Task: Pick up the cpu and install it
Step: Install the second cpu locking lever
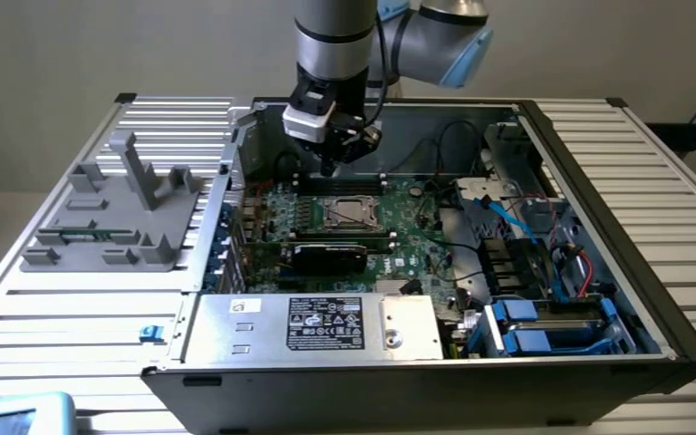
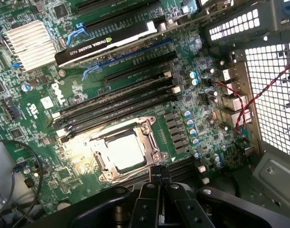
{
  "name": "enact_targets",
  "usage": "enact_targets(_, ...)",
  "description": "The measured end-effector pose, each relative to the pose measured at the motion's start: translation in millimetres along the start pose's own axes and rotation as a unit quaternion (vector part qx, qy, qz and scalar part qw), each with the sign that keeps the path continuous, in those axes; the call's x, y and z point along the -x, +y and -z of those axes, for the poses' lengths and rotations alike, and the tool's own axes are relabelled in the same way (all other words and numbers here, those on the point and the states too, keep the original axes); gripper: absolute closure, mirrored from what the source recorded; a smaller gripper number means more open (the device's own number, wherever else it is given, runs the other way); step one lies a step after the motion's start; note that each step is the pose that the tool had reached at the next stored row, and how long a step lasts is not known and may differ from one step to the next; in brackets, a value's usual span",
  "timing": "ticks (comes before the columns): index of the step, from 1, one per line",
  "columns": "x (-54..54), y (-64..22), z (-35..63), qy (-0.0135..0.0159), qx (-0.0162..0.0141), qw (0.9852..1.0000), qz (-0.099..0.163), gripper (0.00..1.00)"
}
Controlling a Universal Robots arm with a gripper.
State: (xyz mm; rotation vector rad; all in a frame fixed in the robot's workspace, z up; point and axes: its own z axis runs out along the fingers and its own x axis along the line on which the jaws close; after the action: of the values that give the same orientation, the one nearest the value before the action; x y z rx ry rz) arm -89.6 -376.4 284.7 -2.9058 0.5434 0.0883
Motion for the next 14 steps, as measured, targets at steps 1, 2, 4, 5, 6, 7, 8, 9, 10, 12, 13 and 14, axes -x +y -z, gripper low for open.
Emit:
enact_targets(1,-0.6,1.5,0.3,-0.0016,-0.0041,1.0000,0.000,0.89)
enact_targets(2,-1.1,3.0,0.5,-0.0040,-0.0103,0.9999,0.000,0.89)
enact_targets(4,-2.5,6.7,1.1,-0.0106,-0.0271,0.9996,0.001,0.89)
enact_targets(5,-3.3,8.5,1.3,-0.0139,-0.0354,0.9993,0.001,0.89)
enact_targets(6,-3.9,10.2,1.5,-0.0171,-0.0439,0.9989,0.001,0.89)
enact_targets(7,-4.6,12.0,1.8,-0.0204,-0.0524,0.9984,0.001,0.89)
enact_targets(8,-5.4,13.9,2.1,-0.0232,-0.0595,0.9980,0.002,0.89)
enact_targets(9,-6.3,16.5,2.5,-0.0252,-0.0639,0.9976,0.002,0.89)
enact_targets(10,-7.4,19.1,2.9,-0.0263,-0.0663,0.9975,0.002,0.89)
enact_targets(12,-8.7,22.6,3.2,-0.0267,-0.0670,0.9974,0.002,0.89)
enact_targets(13,-9.2,23.8,3.3,-0.0268,-0.0672,0.9974,0.002,0.89)
enact_targets(14,-9.5,24.7,3.4,-0.0269,-0.0672,0.9974,0.002,0.89)
